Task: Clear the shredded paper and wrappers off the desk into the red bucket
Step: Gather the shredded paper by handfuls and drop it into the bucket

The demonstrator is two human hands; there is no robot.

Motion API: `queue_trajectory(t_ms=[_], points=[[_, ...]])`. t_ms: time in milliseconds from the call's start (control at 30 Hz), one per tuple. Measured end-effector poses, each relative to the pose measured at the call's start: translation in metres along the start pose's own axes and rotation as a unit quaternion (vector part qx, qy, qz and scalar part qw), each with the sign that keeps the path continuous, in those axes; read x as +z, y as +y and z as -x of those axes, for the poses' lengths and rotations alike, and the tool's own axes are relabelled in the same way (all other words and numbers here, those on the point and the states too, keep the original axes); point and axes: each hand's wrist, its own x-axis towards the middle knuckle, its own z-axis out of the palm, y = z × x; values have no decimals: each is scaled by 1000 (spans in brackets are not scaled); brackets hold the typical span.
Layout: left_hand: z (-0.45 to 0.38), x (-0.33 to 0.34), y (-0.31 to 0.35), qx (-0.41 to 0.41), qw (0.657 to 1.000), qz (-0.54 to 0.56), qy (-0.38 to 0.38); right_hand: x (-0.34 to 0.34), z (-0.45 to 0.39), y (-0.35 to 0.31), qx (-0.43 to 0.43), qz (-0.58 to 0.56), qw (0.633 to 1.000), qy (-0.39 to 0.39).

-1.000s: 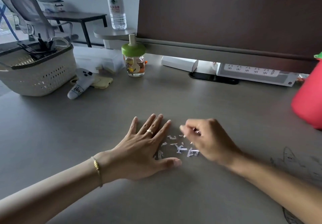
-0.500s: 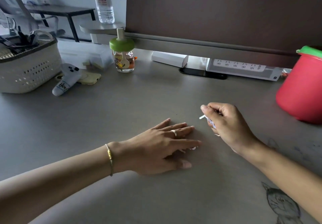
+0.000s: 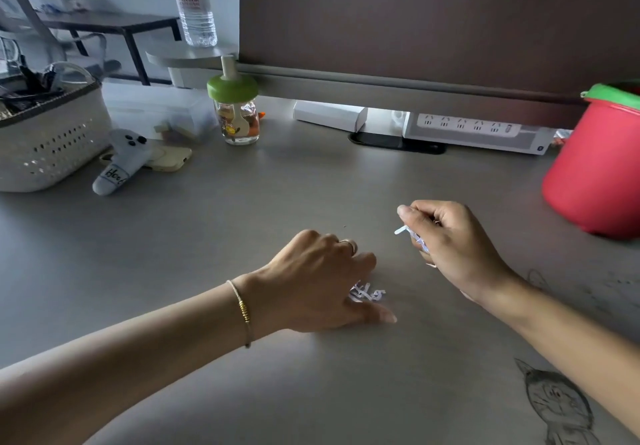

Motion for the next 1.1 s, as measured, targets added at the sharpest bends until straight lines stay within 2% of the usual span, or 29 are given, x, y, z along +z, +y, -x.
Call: queue_trajectory(t_ms=[133,333,433,533,633,767,867,1000,1100], points=[[1,3,-10,44,998,24,24,-1,3,5,-1,11,1000,-5],[-11,15,-25,59,997,1,40,0,6,8,-29,124,992,-16],[-21,21,-31,41,998,12,52,-3,3,8,-50,169,984,0],[-37,26,-31,-19,996,65,62,-10,-3,9,-75,222,971,33],[-60,24,-26,-90,973,188,101,-21,-10,5,-112,247,959,79],[-102,4,-12,-131,924,303,192,-48,-23,-14,-133,249,947,155],[-142,-22,1,-128,897,351,235,-78,-37,-32,-150,255,932,207],[-201,-49,18,-113,885,371,256,-125,-56,-52,-175,266,907,276],[-245,-66,30,-88,870,406,265,-163,-68,-57,-155,281,896,308]])
